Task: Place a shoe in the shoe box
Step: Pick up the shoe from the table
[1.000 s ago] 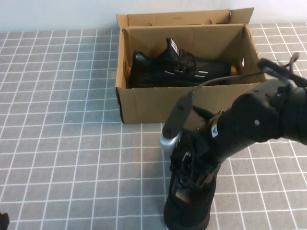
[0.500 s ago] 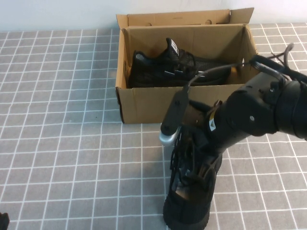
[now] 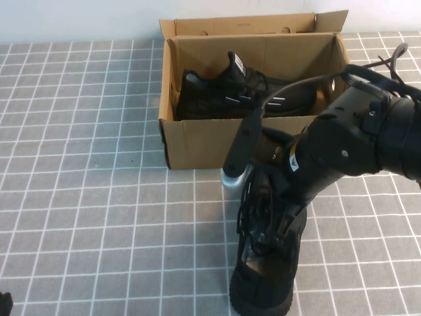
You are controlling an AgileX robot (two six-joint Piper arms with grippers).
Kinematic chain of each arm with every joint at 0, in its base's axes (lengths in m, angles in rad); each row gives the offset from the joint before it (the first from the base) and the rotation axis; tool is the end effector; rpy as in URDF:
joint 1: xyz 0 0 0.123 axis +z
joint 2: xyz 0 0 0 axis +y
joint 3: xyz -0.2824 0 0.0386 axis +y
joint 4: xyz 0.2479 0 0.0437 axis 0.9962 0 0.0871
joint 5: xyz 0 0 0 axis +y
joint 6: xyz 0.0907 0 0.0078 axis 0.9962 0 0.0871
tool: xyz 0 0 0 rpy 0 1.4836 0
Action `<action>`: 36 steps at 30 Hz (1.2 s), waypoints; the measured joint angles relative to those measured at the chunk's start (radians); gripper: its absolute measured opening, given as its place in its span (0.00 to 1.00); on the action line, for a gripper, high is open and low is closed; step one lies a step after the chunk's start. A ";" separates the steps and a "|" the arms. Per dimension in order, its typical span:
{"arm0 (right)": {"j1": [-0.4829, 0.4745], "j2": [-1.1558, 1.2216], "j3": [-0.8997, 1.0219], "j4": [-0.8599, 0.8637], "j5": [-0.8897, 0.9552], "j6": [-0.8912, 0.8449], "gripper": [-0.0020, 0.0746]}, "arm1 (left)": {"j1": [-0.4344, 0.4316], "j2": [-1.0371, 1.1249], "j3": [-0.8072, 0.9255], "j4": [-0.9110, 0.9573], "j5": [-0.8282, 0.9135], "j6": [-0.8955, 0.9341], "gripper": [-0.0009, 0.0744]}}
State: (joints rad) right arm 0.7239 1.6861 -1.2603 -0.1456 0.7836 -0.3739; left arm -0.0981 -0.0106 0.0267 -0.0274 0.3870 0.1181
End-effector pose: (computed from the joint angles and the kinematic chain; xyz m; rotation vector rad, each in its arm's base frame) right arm 0.2716 0.2276 0.2550 -1.4875 2.2275 -0.0604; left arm 0.0519 -0.0061 0.1699 0.1868 1.8773 -0.0134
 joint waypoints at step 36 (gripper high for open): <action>0.002 0.023 -0.002 -0.016 -0.003 0.049 0.05 | 0.000 0.000 0.000 0.000 0.002 0.000 0.01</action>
State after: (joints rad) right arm 0.7259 1.7096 -1.2618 -0.1616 0.7806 -0.3250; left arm -0.0981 -0.0106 0.0267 -0.0274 0.3888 0.1181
